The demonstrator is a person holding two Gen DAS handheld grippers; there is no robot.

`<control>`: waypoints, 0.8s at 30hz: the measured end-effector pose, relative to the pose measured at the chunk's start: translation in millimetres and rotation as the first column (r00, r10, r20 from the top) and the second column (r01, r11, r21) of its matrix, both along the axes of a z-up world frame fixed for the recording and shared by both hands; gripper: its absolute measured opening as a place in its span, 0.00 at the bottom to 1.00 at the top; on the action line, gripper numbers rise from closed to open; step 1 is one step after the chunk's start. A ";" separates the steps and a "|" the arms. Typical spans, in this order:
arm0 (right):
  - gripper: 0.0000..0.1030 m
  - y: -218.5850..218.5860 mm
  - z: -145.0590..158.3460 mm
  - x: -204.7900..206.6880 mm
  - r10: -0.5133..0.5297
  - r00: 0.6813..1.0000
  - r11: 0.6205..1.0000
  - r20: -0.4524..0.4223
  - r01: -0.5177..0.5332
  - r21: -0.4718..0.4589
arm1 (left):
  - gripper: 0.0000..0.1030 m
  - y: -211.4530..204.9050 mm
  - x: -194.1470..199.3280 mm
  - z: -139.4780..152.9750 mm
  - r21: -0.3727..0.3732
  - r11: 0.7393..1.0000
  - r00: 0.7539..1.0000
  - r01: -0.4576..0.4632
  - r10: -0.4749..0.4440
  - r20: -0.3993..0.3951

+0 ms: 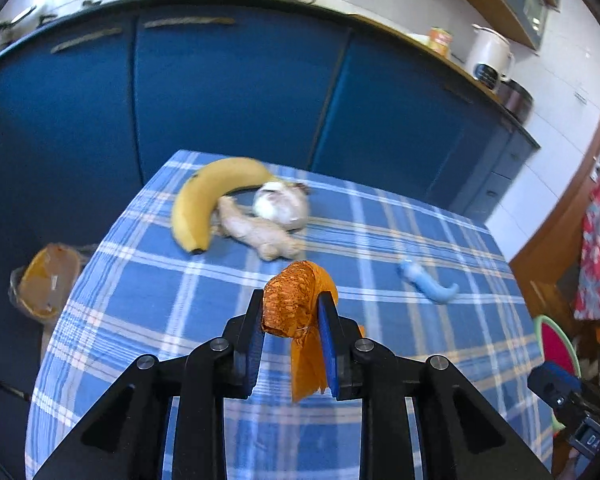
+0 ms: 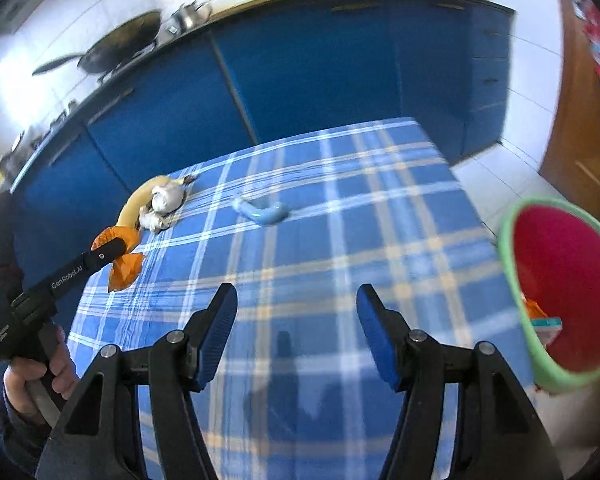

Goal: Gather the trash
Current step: 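Grasp the light-blue plastic toy with the right tool while the left tool holds the orange item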

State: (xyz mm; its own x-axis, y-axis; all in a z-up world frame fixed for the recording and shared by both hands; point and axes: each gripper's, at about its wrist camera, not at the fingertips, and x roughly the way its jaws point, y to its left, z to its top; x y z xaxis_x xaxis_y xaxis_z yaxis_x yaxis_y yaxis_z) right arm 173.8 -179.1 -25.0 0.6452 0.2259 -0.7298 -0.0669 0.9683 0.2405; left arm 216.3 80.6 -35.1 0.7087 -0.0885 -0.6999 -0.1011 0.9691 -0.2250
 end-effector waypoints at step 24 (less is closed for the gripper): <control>0.52 80.8 -44.3 141.4 0.233 0.967 0.947 -0.099 -0.249 -0.203 | 0.25 23.0 8.8 -25.1 -0.056 0.998 0.998 -0.042 0.040 -0.043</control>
